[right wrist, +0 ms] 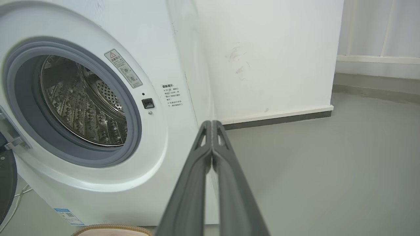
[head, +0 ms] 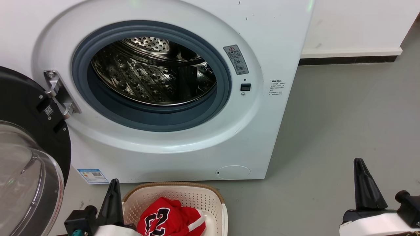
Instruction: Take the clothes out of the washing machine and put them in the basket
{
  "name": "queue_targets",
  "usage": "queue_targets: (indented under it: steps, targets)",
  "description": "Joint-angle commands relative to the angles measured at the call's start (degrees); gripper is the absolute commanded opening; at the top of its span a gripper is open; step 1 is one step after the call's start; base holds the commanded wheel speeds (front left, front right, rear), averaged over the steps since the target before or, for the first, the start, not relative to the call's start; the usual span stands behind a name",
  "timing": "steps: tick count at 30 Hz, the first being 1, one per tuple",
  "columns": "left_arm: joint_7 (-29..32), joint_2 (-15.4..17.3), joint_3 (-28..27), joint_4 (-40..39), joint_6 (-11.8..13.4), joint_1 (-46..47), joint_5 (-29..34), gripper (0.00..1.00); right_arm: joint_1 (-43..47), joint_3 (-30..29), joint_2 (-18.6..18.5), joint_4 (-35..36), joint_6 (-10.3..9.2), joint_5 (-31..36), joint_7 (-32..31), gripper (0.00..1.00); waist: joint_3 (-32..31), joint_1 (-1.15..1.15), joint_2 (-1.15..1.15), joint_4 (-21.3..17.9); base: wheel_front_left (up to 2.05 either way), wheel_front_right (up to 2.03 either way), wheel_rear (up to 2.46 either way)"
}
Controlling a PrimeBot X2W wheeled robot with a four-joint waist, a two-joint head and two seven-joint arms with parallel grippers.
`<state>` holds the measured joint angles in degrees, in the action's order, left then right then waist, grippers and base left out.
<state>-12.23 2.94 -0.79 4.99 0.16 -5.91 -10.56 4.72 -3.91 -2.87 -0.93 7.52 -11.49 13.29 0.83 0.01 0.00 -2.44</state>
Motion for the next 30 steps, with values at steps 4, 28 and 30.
queue_targets:
  steps: [4,28,30]
  targets:
    - [1.2,0.0,-0.6,-0.2,-0.7,2.1,-6.1,0.00,-2.2,0.2,-0.7,-0.3,-0.01,-6.4,-1.1,0.00,0.0,0.00,0.00,0.1,0.00,0.00,0.00]
    - [6.6,0.0,-2.2,2.6,-2.9,5.3,-29.9,0.00,-5.0,0.7,-1.6,-4.2,-0.01,-31.0,-5.9,0.00,-0.2,0.00,0.00,0.6,0.00,0.00,0.00]
    - [7.1,0.0,-2.3,2.8,-3.1,5.6,-31.6,0.00,-5.3,0.7,-1.6,-4.5,-0.02,-32.7,-6.3,0.00,-0.2,0.00,0.00,0.6,0.00,0.00,0.00]
